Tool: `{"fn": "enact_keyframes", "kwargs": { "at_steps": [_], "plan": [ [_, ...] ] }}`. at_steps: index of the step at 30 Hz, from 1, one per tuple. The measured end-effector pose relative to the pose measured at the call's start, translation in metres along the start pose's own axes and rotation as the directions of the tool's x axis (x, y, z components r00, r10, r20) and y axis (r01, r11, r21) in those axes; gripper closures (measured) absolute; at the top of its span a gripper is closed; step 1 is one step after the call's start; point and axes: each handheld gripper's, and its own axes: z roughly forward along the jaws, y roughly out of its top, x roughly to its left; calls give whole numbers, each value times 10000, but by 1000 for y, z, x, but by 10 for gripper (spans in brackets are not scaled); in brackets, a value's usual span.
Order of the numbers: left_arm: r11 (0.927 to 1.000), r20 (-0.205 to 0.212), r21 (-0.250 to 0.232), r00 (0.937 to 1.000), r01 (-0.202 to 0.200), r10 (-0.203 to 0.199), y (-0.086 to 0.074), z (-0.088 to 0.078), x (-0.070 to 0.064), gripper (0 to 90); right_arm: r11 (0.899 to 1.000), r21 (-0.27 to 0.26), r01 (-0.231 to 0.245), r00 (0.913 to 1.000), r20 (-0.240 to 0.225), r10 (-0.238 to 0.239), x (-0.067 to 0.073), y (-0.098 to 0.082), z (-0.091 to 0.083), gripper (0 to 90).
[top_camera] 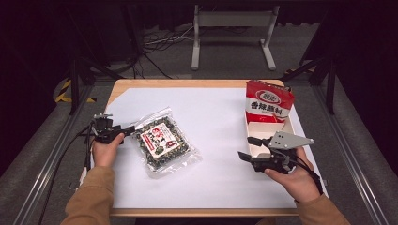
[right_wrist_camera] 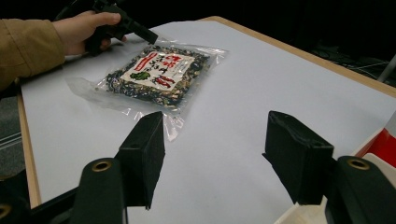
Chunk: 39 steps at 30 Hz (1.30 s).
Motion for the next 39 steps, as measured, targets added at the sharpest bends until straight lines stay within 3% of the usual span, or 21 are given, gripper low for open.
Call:
{"fn": "enact_keyframes", "kwargs": {
  "at_steps": [6,8,13,18,26,37,38,39],
  "plan": [
    [9997,108,72,9997,-214,213,-1,2,-5,330,10000,-9,-13,10000,-33,13,0,-1,1,382],
    [9994,27,126,9995,-327,326,0,3,-7,402,10000,10,-19,10000,-77,20,1,-2,2,380],
    [9996,-1,148,9997,-243,243,0,3,-8,463,10000,-16,13,9999,-117,-14,1,-2,3,378],
    [9995,200,191,9995,-254,250,2,5,-13,592,10000,-72,-5,9998,-176,4,0,-2,3,376],
    [9983,326,472,9989,-352,337,6,7,-17,684,9997,-229,7,9997,-232,-12,0,-2,0,373],
    [9983,354,315,9982,-500,489,6,6,-18,769,9991,-409,70,9997,-250,-81,2,-1,-1,373],
    [9987,276,208,9986,-457,451,5,4,-19,847,9991,-413,73,9997,-244,-83,2,-1,-1,373],
    [9983,273,277,9984,-504,496,5,5,-19,859,9991,-412,73,9997,-232,-82,1,-1,-1,373]
  ]
}}
